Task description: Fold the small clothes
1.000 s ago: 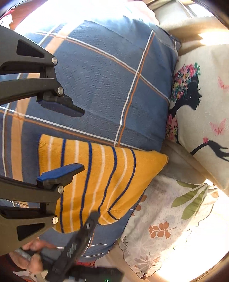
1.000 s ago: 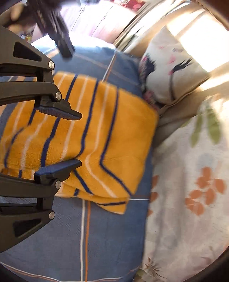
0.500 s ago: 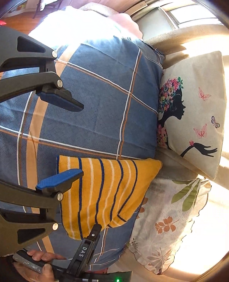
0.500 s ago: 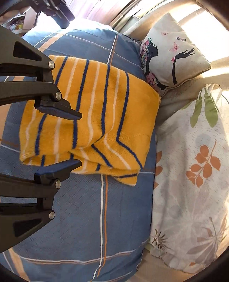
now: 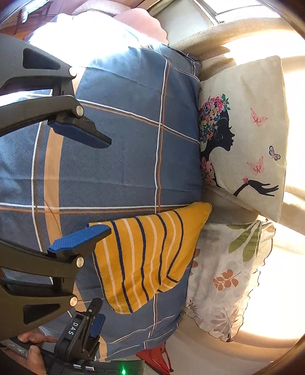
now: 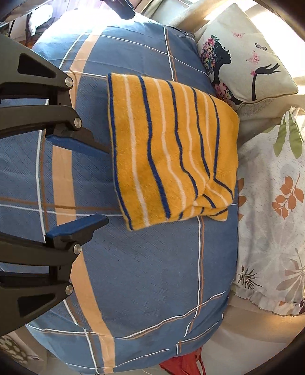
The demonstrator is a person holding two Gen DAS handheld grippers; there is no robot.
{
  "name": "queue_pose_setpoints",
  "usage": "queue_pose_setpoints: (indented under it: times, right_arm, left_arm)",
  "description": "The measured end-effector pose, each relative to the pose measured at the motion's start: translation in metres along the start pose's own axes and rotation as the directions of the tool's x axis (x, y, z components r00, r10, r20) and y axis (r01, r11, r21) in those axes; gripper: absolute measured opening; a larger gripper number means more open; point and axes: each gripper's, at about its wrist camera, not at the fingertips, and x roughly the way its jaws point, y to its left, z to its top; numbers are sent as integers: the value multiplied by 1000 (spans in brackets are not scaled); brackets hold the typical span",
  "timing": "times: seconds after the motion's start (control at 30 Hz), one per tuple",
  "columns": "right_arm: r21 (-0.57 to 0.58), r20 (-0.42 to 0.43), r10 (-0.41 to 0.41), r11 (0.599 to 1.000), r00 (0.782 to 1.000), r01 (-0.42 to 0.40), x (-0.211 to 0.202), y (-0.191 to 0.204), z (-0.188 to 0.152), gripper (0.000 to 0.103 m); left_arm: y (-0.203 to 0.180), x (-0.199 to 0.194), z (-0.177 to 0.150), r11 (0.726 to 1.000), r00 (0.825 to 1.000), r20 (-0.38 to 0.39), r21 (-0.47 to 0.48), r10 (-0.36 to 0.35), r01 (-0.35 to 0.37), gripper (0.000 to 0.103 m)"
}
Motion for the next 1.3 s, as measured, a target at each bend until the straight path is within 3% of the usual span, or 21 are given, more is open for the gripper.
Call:
queue_pose_setpoints:
  times: [0.13, 0.33, 0.5, 0.57, 0.63, 0.7, 0.8, 0.9, 1.3]
  right_arm:
    - [-26, 25, -16, 1000, 1000, 16, -12, 22, -12, 56]
    - [-46, 55, -24, 999, 998, 26, -26, 45, -21, 58]
    - [-55, 64, -34, 998, 997, 37, -33, 60, -27, 59]
    - [-61, 65, -37, 997, 997, 41, -35, 65, -28, 59]
    - [-66, 66, -42, 997, 997, 47, -37, 71, -29, 59]
    - [-71, 71, -49, 996, 996, 54, -38, 75, -29, 59]
    - [-73, 69, -53, 996, 996, 58, -38, 79, -31, 59]
    - [-74, 56, -61, 995, 997, 65, -36, 82, -33, 59]
    - [-36, 25, -70, 997, 997, 71, -27, 70, -43, 61]
  left_arm:
    - [9, -13, -3, 1000, 999, 41, 24, 7, -8, 69]
    - [22, -40, -6, 999, 989, 142, 23, 33, -37, 82]
    - [30, -74, -11, 992, 945, 303, -4, 125, -130, 103]
    - [37, -82, -10, 989, 931, 334, -32, 148, -145, 103]
    - [42, -83, -11, 988, 928, 338, -55, 157, -147, 103]
    - [46, -76, -10, 989, 940, 308, -45, 145, -138, 103]
    - [50, -58, -13, 995, 974, 202, -35, 102, -97, 103]
    - [50, -40, -19, 998, 993, 101, -40, 59, -55, 103]
    - [28, -17, -39, 1000, 1000, -26, 16, 17, -16, 103]
